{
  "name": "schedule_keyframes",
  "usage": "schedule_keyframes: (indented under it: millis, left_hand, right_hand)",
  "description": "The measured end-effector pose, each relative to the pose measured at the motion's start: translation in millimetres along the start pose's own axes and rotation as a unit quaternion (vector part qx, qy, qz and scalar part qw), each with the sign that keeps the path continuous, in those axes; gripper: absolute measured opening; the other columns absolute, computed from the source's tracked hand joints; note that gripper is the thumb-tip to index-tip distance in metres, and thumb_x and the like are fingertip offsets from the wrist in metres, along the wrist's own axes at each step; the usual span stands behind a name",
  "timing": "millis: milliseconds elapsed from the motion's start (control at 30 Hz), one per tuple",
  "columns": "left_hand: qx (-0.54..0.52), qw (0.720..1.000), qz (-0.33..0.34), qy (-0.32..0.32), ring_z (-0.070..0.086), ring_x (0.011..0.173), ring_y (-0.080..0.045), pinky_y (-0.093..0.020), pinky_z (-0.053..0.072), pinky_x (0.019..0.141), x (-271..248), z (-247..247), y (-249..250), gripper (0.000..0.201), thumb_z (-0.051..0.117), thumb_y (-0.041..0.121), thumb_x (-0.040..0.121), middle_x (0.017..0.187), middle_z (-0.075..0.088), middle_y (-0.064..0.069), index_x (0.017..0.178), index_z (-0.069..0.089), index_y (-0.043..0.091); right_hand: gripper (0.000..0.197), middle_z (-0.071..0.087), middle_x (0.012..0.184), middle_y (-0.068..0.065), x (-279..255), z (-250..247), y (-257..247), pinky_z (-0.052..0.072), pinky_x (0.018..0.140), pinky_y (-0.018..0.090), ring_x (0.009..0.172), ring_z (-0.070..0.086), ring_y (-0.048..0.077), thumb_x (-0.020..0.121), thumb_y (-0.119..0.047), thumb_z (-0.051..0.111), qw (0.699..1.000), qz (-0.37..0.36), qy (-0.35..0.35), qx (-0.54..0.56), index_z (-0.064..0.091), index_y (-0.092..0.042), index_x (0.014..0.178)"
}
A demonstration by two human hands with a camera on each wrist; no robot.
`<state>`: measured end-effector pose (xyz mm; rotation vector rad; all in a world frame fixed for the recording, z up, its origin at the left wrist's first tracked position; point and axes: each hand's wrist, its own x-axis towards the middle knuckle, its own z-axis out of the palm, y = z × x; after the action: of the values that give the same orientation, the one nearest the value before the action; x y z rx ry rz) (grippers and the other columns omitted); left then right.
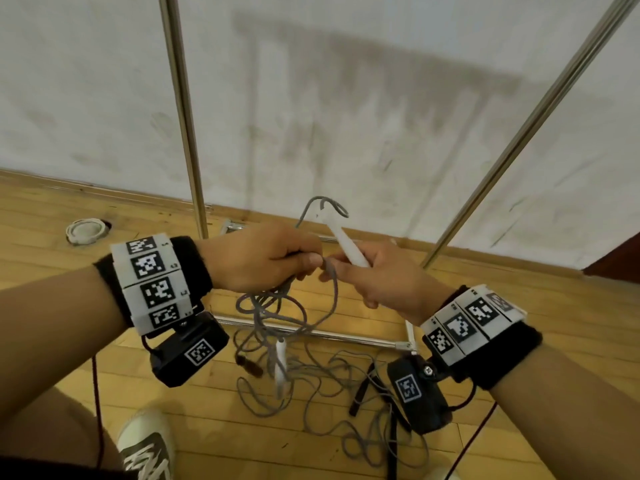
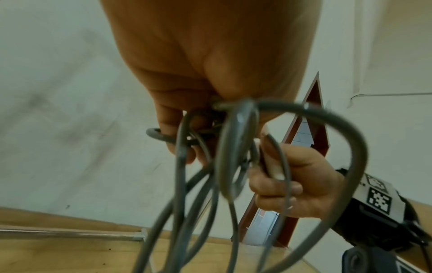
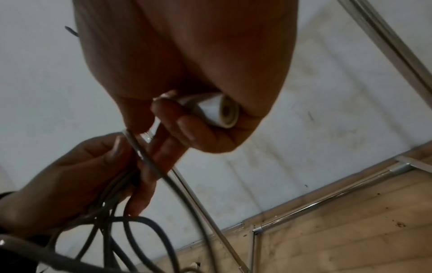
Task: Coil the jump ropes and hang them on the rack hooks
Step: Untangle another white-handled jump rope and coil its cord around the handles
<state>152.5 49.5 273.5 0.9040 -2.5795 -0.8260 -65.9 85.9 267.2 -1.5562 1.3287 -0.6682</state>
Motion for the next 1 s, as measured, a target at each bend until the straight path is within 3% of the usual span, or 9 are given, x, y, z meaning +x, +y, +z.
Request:
schedule_keyframes:
  millis: [67, 167, 300, 367, 467, 567, 767, 867, 1000]
  left_hand:
    - [0.022, 1.0, -0.003, 0.011, 0.06, 0.064, -0.008, -0.023, 0.047, 0.058, 1, 0, -2, 0.026, 0.045, 0.033, 0.103, 0.069, 0.062, 0.008, 0.079, 0.055, 0.034]
    - [0.078, 0.996, -0.033, -0.001, 0.059, 0.068, -0.009, -0.031, 0.048, 0.063, 2, 1, -6, 0.025, 0.05, 0.043, 0.099, 0.075, 0.062, 0.008, 0.085, 0.062, 0.026]
    - [0.215, 0.973, -0.055, 0.064, 0.057, 0.075, -0.002, -0.023, 0.044, 0.063, 3, 1, -9, 0.026, 0.059, 0.06, 0.088, 0.082, 0.063, 0.02, 0.1, 0.068, 0.038]
    - [0.268, 0.959, -0.034, 0.091, 0.06, 0.089, -0.004, -0.028, 0.051, 0.069, 5, 2, -7, 0.029, 0.056, 0.059, 0.09, 0.091, 0.069, 0.018, 0.107, 0.069, 0.04]
    - [0.251, 0.965, -0.003, 0.08, 0.052, 0.108, -0.008, -0.033, 0.05, 0.077, 7, 4, -5, 0.024, 0.054, 0.048, 0.094, 0.09, 0.067, 0.013, 0.105, 0.071, 0.035]
    - [0.209, 0.976, -0.031, 0.051, 0.055, 0.101, -0.009, -0.036, 0.051, 0.082, 7, 5, -6, 0.022, 0.054, 0.046, 0.094, 0.091, 0.061, 0.011, 0.106, 0.071, 0.036]
    - [0.105, 0.991, -0.017, 0.076, 0.059, 0.076, 0.001, -0.018, 0.043, 0.064, 2, 1, -12, 0.027, 0.056, 0.051, 0.094, 0.08, 0.063, 0.02, 0.108, 0.071, 0.034]
    - [0.13, 0.984, 0.008, 0.118, 0.06, 0.081, -0.003, -0.029, 0.047, 0.073, 3, 1, -10, 0.031, 0.052, 0.055, 0.095, 0.086, 0.068, 0.014, 0.11, 0.071, 0.035]
    - [0.219, 0.968, 0.005, 0.123, 0.052, 0.095, -0.005, -0.036, 0.033, 0.088, 4, 5, -12, 0.038, 0.046, 0.062, 0.093, 0.084, 0.065, 0.017, 0.115, 0.068, 0.041]
  right_hand:
    - [0.027, 0.074, 0.078, 0.007, -1, -1, -2, 0.037, 0.042, 0.022, 0.046, 0.041, 0.011, 0.094, -0.041, 0.061, 0.999, -0.01, -0.016, 0.031, 0.074, -0.019, 0.088]
    - [0.027, 0.063, 0.06, 0.0, -3, -6, -4, 0.037, 0.045, 0.018, 0.048, 0.043, 0.011, 0.092, -0.043, 0.062, 0.999, -0.027, -0.015, 0.012, 0.075, -0.02, 0.083]
    - [0.02, 0.053, 0.051, -0.006, 1, -9, -4, 0.036, 0.047, 0.011, 0.046, 0.044, 0.002, 0.09, -0.03, 0.068, 0.998, -0.04, 0.044, -0.023, 0.075, -0.014, 0.08]
    - [0.024, 0.054, 0.049, -0.007, 3, -11, -4, 0.036, 0.046, 0.008, 0.045, 0.047, -0.001, 0.092, -0.025, 0.066, 0.997, -0.046, 0.067, -0.009, 0.074, -0.003, 0.084]
    - [0.026, 0.057, 0.051, -0.005, 2, -11, -6, 0.036, 0.046, 0.008, 0.046, 0.05, -0.001, 0.092, -0.025, 0.066, 0.996, -0.052, 0.067, -0.014, 0.073, -0.001, 0.084]
    - [0.024, 0.062, 0.058, 0.003, 1, -8, -8, 0.037, 0.047, 0.011, 0.048, 0.049, 0.002, 0.091, -0.028, 0.067, 0.996, -0.055, 0.06, -0.027, 0.073, -0.008, 0.079]
    - [0.028, 0.055, 0.047, -0.008, 3, -22, -9, 0.036, 0.046, 0.014, 0.044, 0.045, 0.002, 0.091, -0.027, 0.067, 0.988, -0.073, 0.129, -0.037, 0.074, -0.003, 0.08]
    - [0.024, 0.053, 0.049, -0.005, 3, -29, -11, 0.037, 0.047, 0.017, 0.047, 0.043, 0.008, 0.09, -0.029, 0.068, 0.985, -0.082, 0.148, -0.035, 0.075, -0.012, 0.075]
    - [0.024, 0.055, 0.048, -0.004, 4, -46, -8, 0.036, 0.044, 0.016, 0.043, 0.044, 0.005, 0.089, -0.03, 0.07, 0.981, -0.064, 0.182, -0.022, 0.074, -0.017, 0.069]
